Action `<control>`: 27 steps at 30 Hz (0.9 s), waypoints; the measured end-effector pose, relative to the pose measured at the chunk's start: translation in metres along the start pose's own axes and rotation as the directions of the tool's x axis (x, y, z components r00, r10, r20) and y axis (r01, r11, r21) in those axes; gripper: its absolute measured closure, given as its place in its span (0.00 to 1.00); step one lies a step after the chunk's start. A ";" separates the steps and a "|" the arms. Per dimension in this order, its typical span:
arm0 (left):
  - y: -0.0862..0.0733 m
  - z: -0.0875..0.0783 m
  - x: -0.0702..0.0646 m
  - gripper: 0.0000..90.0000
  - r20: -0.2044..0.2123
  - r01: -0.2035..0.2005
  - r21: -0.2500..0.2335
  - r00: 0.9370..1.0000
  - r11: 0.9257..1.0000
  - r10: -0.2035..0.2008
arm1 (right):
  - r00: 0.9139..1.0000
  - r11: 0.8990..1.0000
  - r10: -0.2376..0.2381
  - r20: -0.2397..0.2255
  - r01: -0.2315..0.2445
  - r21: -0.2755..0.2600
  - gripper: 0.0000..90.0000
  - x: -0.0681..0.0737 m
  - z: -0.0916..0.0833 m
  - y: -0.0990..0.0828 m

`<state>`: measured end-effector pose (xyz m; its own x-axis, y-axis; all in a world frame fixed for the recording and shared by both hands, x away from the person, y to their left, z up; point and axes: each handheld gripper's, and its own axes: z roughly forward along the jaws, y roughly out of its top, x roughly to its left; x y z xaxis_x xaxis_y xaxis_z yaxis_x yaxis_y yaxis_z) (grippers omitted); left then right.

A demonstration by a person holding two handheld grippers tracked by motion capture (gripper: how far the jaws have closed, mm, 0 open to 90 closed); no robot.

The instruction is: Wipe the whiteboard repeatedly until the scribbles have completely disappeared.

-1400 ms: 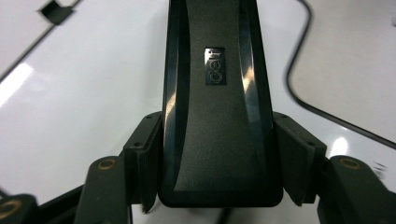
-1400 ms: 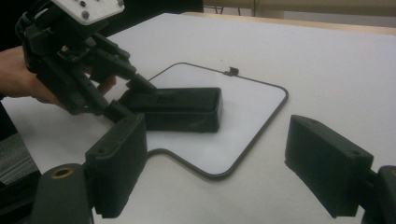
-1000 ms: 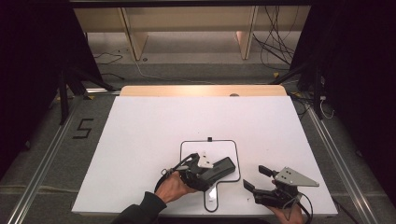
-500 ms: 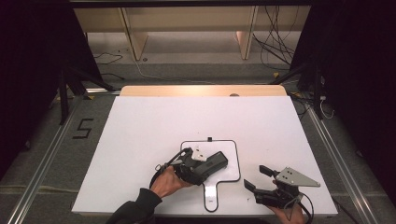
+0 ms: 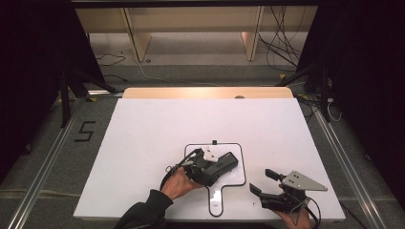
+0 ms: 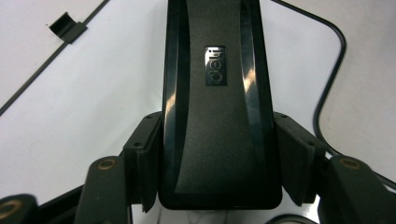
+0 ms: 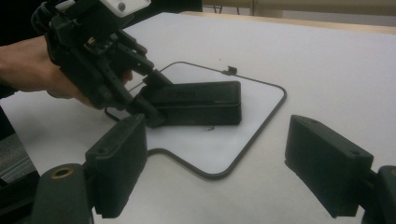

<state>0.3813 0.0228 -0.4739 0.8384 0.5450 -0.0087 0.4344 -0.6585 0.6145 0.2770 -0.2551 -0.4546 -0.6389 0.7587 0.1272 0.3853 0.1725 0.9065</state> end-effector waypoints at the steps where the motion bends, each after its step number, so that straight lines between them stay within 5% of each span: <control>1: 0.000 0.000 -0.001 0.45 -0.002 0.000 0.000 1.000 1.000 0.000 | 1.000 1.000 -0.001 -0.001 0.001 0.000 0.24 0.000 0.000 0.000; 10: 0.008 0.005 -0.019 0.45 0.048 -0.056 0.006 0.997 0.998 0.056 | 1.000 1.000 -0.003 -0.001 0.003 0.000 0.24 0.000 0.000 0.000; 27: 0.015 0.010 0.000 0.45 0.029 -0.010 0.014 1.000 1.000 0.010 | 1.000 1.000 0.004 0.001 -0.004 -0.002 0.24 0.000 0.000 0.000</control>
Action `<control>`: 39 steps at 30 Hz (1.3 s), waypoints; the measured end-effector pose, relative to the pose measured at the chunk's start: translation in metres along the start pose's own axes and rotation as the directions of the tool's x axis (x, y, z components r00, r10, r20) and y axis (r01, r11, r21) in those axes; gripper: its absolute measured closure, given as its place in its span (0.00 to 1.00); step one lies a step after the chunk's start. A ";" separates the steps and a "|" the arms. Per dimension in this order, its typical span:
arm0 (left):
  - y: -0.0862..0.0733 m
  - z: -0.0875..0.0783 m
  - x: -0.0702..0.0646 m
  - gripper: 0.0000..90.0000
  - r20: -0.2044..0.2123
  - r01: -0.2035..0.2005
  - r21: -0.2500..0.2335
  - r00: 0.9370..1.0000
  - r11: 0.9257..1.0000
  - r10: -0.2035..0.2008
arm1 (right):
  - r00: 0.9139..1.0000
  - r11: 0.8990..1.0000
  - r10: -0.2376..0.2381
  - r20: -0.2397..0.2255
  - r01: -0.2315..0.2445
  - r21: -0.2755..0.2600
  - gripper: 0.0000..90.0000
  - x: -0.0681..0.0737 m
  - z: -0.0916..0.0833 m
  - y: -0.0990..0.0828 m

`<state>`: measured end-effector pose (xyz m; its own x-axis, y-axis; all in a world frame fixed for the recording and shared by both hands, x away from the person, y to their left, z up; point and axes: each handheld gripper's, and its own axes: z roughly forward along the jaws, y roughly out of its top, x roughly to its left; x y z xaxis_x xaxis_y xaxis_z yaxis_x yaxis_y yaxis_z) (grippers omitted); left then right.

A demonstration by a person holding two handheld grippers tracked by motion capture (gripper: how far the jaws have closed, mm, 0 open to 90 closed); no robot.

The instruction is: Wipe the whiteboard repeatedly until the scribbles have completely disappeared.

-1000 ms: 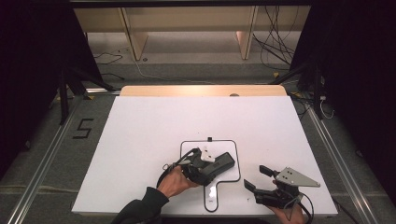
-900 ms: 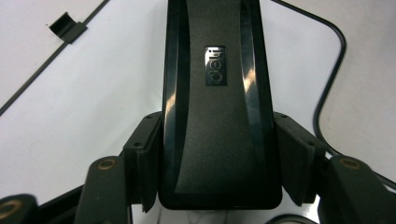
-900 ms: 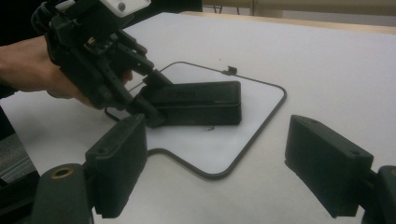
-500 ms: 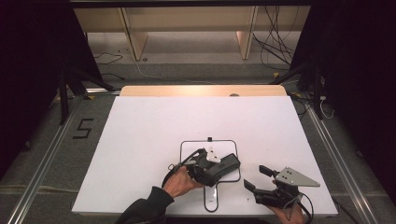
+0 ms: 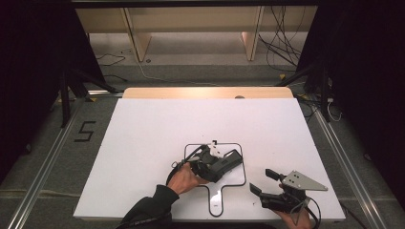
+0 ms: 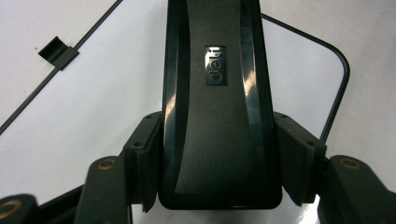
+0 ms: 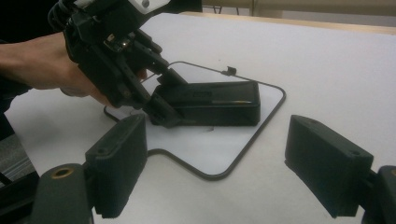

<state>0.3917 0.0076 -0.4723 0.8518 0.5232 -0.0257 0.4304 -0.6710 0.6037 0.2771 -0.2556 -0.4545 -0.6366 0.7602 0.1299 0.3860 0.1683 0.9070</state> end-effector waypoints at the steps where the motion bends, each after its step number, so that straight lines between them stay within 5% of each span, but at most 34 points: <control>1: 0.000 0.000 -0.001 0.45 0.011 -0.003 -0.001 1.000 1.000 0.003 | 1.000 1.000 0.001 -0.001 -0.001 0.000 0.24 0.000 0.000 0.000; 6: 0.003 0.000 -0.018 0.45 0.032 -0.060 0.023 0.998 0.998 0.059 | 1.000 1.000 -0.004 -0.001 0.004 0.001 0.24 0.000 0.001 0.000; 26: 0.022 0.016 -0.011 0.45 0.011 -0.033 -0.001 0.999 0.999 0.033 | 1.000 1.000 -0.004 -0.002 0.004 0.001 0.24 0.000 0.001 0.001; 31: 0.012 0.011 0.004 0.45 -0.007 0.023 -0.017 1.000 1.000 -0.023 | 1.000 1.000 0.000 0.000 0.000 -0.004 0.24 -0.001 -0.001 0.000; 39: 0.027 0.022 -0.016 0.45 0.001 -0.021 -0.015 1.000 1.000 0.021 | 1.000 1.000 -0.005 -0.002 0.005 0.003 0.24 0.001 0.001 0.001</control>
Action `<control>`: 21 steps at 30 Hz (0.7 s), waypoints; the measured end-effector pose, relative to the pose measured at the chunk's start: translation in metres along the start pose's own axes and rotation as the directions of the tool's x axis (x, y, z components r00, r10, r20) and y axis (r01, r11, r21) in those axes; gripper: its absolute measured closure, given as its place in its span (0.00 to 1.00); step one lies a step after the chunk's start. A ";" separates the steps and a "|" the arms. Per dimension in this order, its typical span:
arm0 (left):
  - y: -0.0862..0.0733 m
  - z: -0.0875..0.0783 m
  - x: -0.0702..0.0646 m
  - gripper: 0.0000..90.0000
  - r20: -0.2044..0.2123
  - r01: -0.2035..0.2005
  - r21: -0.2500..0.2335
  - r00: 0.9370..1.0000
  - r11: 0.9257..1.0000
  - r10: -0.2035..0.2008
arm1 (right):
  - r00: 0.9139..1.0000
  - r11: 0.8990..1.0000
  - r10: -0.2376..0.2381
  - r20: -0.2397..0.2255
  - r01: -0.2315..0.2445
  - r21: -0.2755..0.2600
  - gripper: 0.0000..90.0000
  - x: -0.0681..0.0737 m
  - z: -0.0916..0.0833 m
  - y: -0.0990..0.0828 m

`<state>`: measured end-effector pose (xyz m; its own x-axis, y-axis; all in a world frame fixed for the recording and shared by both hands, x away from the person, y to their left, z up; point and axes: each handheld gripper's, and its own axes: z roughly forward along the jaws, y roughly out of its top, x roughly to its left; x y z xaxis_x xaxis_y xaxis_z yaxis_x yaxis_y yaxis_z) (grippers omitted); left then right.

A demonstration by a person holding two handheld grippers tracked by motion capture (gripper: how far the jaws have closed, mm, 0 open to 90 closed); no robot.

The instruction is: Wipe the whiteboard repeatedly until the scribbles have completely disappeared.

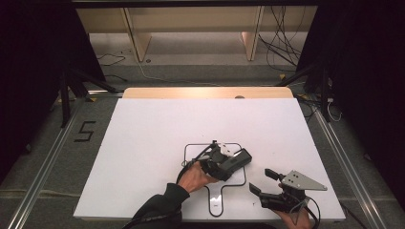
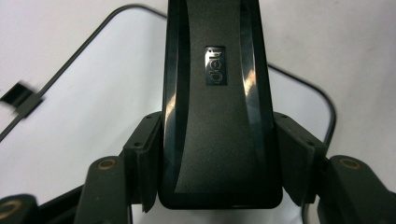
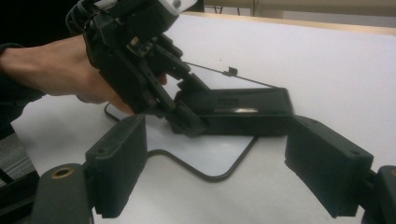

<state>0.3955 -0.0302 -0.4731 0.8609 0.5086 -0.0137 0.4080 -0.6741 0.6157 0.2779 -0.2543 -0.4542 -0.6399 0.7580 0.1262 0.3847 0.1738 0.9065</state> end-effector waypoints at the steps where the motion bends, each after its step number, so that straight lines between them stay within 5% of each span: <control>1: 0.001 0.002 -0.001 0.45 -0.001 0.004 -0.005 1.000 1.000 -0.004 | 1.000 1.000 0.001 -0.001 -0.001 0.000 0.24 0.000 0.000 0.000; 6: 0.000 0.000 0.004 0.45 -0.015 0.003 -0.002 1.000 1.000 -0.003 | 1.000 1.000 0.001 -0.002 -0.001 -0.004 0.24 -0.001 -0.001 0.000; 18: -0.047 -0.034 0.033 0.45 -0.033 0.071 -0.008 0.997 0.997 -0.071 | 1.000 1.000 0.002 0.001 -0.002 -0.003 0.24 0.000 -0.001 0.000; 21: -0.055 -0.041 0.034 0.45 -0.037 0.063 0.000 0.997 0.998 -0.063 | 1.000 1.000 0.002 0.001 -0.002 -0.001 0.24 0.000 -0.001 0.000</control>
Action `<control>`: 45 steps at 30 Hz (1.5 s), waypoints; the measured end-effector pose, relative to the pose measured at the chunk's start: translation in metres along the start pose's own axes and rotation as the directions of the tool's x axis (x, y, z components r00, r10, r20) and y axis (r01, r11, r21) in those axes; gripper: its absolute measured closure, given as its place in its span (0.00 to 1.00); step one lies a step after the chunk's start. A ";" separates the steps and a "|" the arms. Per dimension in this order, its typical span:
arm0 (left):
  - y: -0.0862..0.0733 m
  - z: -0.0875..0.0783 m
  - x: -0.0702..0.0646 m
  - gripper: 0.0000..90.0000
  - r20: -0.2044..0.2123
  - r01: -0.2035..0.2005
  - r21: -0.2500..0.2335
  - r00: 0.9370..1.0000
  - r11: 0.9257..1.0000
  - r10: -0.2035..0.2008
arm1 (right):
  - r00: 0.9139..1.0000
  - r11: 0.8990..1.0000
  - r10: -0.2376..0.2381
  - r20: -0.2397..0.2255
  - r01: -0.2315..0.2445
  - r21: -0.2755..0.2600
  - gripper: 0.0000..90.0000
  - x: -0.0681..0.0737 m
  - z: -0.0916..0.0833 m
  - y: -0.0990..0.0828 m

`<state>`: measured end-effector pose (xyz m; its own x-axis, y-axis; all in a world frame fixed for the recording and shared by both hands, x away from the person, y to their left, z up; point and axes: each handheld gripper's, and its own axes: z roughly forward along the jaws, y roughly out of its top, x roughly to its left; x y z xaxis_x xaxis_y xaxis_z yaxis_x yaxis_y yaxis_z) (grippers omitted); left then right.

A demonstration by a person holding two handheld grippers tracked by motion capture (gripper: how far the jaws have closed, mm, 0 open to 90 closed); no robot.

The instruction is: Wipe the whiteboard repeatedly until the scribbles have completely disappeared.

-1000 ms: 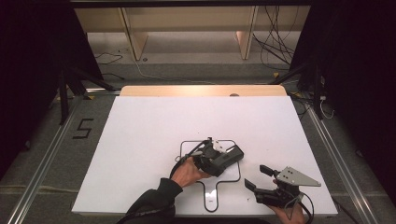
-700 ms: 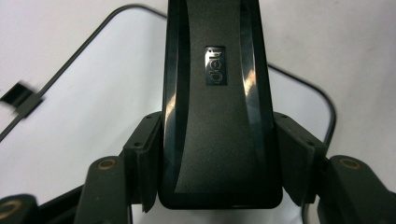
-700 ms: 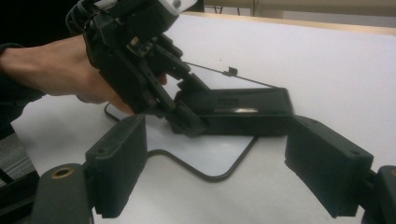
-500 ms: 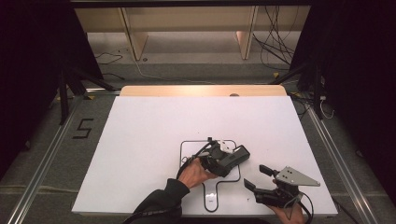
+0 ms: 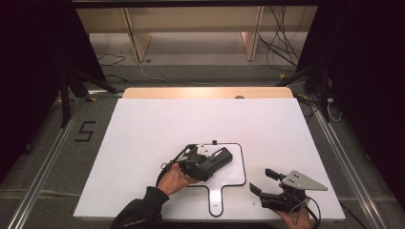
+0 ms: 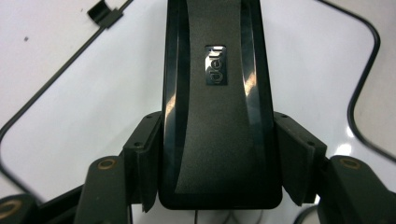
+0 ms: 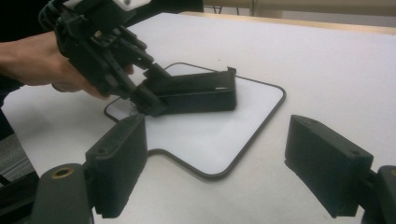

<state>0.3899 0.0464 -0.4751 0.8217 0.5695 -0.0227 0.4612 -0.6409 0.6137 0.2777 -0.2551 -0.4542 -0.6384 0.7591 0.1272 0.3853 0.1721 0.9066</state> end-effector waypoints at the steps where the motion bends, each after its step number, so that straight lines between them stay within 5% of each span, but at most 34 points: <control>1: -0.002 -0.002 -0.001 0.45 0.002 0.005 0.001 1.000 1.000 -0.005 | 1.000 1.000 -0.003 0.001 0.003 -0.001 0.24 0.000 0.000 0.000; 14: -0.006 -0.005 -0.019 0.45 0.038 -0.042 0.009 0.998 0.999 0.042 | 1.000 1.000 -0.004 -0.002 0.004 0.000 0.24 0.000 0.001 0.000; 25: -0.009 -0.006 0.001 0.45 -0.018 0.030 -0.008 0.999 1.000 -0.030 | 1.000 1.000 -0.002 0.000 0.002 -0.005 0.24 -0.001 0.000 0.001; 34: -0.004 -0.002 -0.030 0.45 0.040 -0.055 -0.004 0.998 0.998 0.056 | 1.000 1.000 -0.004 0.000 0.004 -0.005 0.24 0.000 0.000 0.001; 38: -0.003 -0.002 -0.021 0.45 -0.018 -0.038 -0.003 0.999 0.999 0.038 | 1.000 1.000 -0.003 0.000 0.003 -0.007 0.24 0.000 0.000 0.001; 41: -0.008 -0.004 -0.002 0.45 -0.039 0.027 -0.018 0.999 0.999 -0.028 | 1.000 1.000 -0.003 0.001 0.003 -0.005 0.24 0.000 -0.001 0.001; 45: -0.015 -0.010 0.010 0.45 -0.049 0.063 -0.014 0.997 0.998 -0.064 | 1.000 1.000 -0.001 0.001 0.001 -0.007 0.24 -0.001 -0.001 0.001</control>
<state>0.3884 0.0668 -0.4767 0.7729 0.6341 -0.0230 0.5078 -0.5964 0.6216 0.2780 -0.2558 -0.4535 -0.6382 0.7595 0.1257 0.3801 0.1689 0.9094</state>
